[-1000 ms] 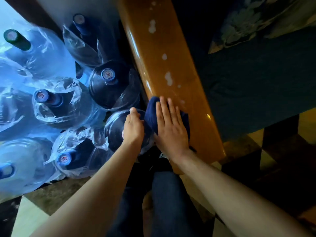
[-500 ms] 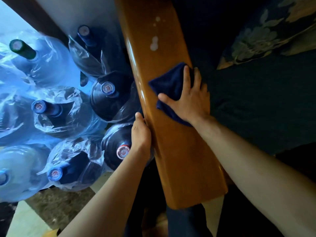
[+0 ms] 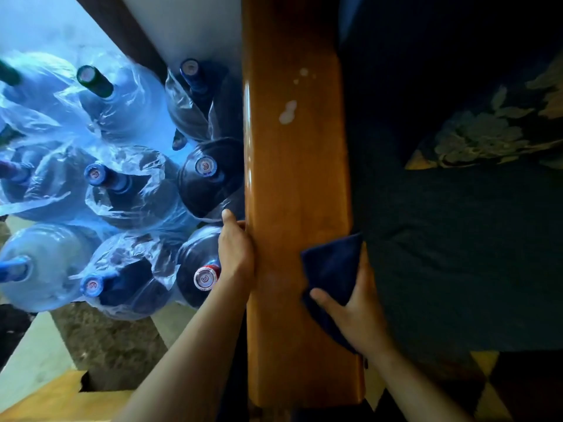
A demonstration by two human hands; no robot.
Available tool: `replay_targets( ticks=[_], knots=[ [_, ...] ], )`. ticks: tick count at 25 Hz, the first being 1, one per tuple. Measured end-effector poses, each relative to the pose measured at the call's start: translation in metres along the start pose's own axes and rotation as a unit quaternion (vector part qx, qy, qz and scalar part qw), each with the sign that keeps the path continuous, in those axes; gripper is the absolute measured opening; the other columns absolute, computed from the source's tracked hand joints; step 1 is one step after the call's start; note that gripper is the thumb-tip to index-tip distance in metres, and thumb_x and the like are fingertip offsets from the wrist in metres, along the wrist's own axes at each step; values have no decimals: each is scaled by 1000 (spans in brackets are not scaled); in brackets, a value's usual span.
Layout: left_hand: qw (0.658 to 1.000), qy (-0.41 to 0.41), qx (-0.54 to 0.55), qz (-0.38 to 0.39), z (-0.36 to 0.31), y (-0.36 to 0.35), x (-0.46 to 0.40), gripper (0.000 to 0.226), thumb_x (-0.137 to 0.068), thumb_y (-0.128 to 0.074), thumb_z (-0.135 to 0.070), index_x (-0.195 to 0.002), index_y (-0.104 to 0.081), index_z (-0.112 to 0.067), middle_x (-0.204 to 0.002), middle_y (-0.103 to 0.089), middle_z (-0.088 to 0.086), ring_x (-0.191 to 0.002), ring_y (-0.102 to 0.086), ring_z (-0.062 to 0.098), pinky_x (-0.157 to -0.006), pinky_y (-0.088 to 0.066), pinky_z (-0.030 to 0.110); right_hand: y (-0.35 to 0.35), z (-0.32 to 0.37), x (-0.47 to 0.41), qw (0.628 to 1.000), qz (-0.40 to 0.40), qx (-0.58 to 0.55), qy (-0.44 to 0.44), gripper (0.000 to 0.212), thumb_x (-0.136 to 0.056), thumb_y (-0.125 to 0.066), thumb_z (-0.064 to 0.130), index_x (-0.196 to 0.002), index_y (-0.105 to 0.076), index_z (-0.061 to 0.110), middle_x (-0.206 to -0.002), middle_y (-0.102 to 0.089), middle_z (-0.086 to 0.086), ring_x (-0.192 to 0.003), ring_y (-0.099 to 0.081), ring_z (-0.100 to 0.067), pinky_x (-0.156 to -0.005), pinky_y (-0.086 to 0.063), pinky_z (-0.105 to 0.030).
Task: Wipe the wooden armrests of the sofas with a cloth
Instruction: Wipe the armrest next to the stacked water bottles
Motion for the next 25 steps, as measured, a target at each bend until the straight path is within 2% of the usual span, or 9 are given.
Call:
replay_targets(
  ticks=[3,6,9,12,16,18,20,23,25],
  knots=[
    [999,15,29,-10,-1,0,-3,78,-97,-21,-73,-92,-74,-16,-95,-80,14,-97,-74,33,-100,-53,57,-11,26,-23,951,16,297,80,139,-57,-42,106,-161,17,35,-172,21,0,-159,14,-30,-124,0,-51],
    [999,6,52,-2,-1,-5,-11,79,-97,-25,-73,-100,-75,-13,-93,-81,15,-95,-76,34,-94,-58,54,-21,89,-93,903,-36,404,140,136,-60,-20,108,-165,3,24,-172,11,-17,-157,9,-46,-124,-1,-65],
    [998,-24,59,17,-16,-16,-20,73,-101,-28,-68,-111,-75,-14,-98,-82,13,-100,-77,30,-90,-60,46,-41,158,-168,867,-50,440,228,125,-69,-21,103,-165,-8,24,-173,2,-17,-157,6,-46,-125,1,-63],
    [998,-43,34,12,-37,-20,-28,75,-99,-22,-72,-107,-73,-18,-103,-79,12,-101,-73,29,-98,-54,57,-57,209,-238,820,-9,479,312,105,-80,-24,92,-165,-9,32,-174,2,-8,-158,9,-41,-126,6,-58],
    [993,-109,12,50,-78,-30,-37,73,-91,-17,-78,-110,-69,-29,-107,-76,7,-103,-70,24,-100,-52,58,-50,270,-321,842,-27,480,244,84,-95,-24,76,-165,-5,32,-174,8,-5,-158,13,-38,-127,6,-55],
    [990,-124,54,29,-98,-28,-47,72,-96,-20,-73,-122,-67,-25,-115,-74,7,-109,-68,23,-105,-49,56,-59,273,-309,839,-41,483,247,81,-99,-29,69,-165,-8,28,-174,5,-7,-158,10,-40,-128,3,-56],
    [986,-111,127,0,-109,-21,-59,66,-104,-26,-61,-129,-65,-14,-119,-73,11,-113,-67,27,-107,-48,56,-78,245,-246,804,8,487,341,77,-97,-35,67,-163,-23,28,-174,-4,-6,-159,2,-40,-128,0,-56],
    [985,-62,162,-1,-110,-16,-76,56,-105,-32,-58,-115,-69,-16,-106,-77,10,-102,-71,25,-89,-55,46,-87,182,-157,722,116,487,478,67,-97,-39,67,-154,-41,33,-173,-16,-1,-160,-6,-33,-129,-3,-53],
    [986,-56,153,41,-115,-25,-85,55,-106,-31,-58,-105,-72,-20,-89,-82,2,-91,-76,18,-80,-56,38,-77,192,-190,710,125,497,483,68,-99,-35,68,-158,-34,35,-174,-14,0,-161,-3,-29,-129,-5,-51]
  ],
)
Point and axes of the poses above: each hand's wrist, its own x-axis away from the middle knuckle, its own y-axis out of the back of the hand, z = x × y, the point moved 8 cm from there along -x, towards the middle knuckle
